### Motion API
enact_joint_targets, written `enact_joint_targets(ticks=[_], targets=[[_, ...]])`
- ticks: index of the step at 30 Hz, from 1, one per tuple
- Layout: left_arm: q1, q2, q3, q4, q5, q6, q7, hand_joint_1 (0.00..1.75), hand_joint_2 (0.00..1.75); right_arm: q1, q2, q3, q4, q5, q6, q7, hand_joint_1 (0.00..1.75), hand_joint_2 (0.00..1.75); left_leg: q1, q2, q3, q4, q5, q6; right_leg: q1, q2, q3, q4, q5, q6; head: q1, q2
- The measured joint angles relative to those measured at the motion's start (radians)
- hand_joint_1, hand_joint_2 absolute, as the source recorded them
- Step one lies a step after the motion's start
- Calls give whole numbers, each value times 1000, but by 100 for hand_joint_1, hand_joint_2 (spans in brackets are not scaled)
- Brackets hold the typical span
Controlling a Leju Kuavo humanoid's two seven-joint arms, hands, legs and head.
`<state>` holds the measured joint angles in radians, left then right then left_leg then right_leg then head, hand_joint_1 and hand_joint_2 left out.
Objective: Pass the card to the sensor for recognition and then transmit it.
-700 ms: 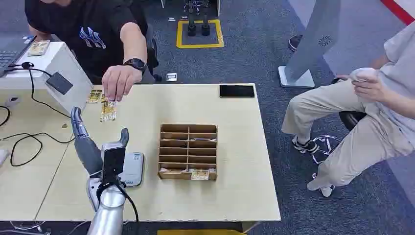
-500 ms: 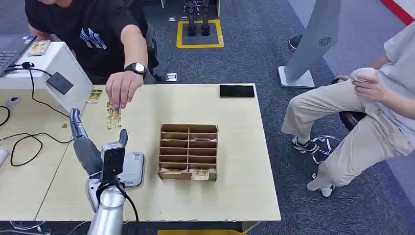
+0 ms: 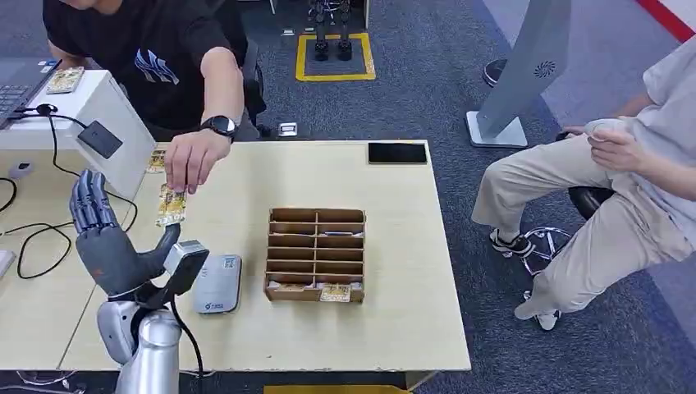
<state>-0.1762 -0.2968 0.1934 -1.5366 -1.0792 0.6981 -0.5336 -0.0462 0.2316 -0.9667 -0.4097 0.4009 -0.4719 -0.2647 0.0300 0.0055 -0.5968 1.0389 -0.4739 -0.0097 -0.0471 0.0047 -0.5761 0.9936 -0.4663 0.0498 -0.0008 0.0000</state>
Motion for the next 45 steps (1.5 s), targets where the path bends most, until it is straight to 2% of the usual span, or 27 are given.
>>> enact_joint_targets(ticks=[4, 11, 12, 13, 18, 22, 28, 45], targets=[[0, 0, 2, -10, 8, 0, 19, 0, 175, 0, 0, 0, 3, 0, -1, 7, 0, 175, 0, 0, 0, 0, 0, 0, 0, 0, 0, 0, 0, 0, 0, 0], [0, -1, 2, -8, 96, 0, 33, 3, 175, -1, 0, -11, 3, 15, -3, 16, 0, 175, 0, 0, 0, 0, 0, 0, 0, 0, 0, 0, 0, 0, 0, 0], [0, -1, 2, -6, 106, 0, 33, 145, 175, -1, 0, -12, 3, 16, -4, 18, 0, 175, 0, 0, 0, 0, 0, 0, 0, 0, 0, 0, 0, 0, 0, 0], [0, -1, 2, -5, 110, 0, 33, 175, 175, -1, 0, -14, 3, 16, -4, 18, 0, 175, 0, 0, 0, 0, 0, 0, 0, 1, 0, 0, 0, 0, 0, 0], [0, -1, 2, 0, 121, 0, 30, 175, 175, -2, 0, -19, 3, 18, -4, 19, 0, 175, 0, 0, 0, 0, 0, 0, 0, 1, 0, 0, 0, 0, 0, 0], [0, -1, 2, 0, 76, 0, 19, 175, 175, -3, 0, -20, 4, 34, -4, 19, 0, 175, 0, 0, 0, 0, 0, 0, 0, 1, 0, 0, 0, 0, 0, 0], [0, -1, 2, 0, 65, 0, 8, 175, 175, -5, -1, -21, 5, 37, -5, 16, 0, 175, 0, 0, 0, 0, 0, 0, 0, 0, 0, 0, 0, 0, 0, 0], [0, -1, 2, 0, 69, 0, 2, 175, 175, -7, -6, -23, 13, 38, -6, 16, 0, 175, 0, 0, 0, 0, 0, 0, 0, 0, 0, 0, 0, 0, 0, 0]])
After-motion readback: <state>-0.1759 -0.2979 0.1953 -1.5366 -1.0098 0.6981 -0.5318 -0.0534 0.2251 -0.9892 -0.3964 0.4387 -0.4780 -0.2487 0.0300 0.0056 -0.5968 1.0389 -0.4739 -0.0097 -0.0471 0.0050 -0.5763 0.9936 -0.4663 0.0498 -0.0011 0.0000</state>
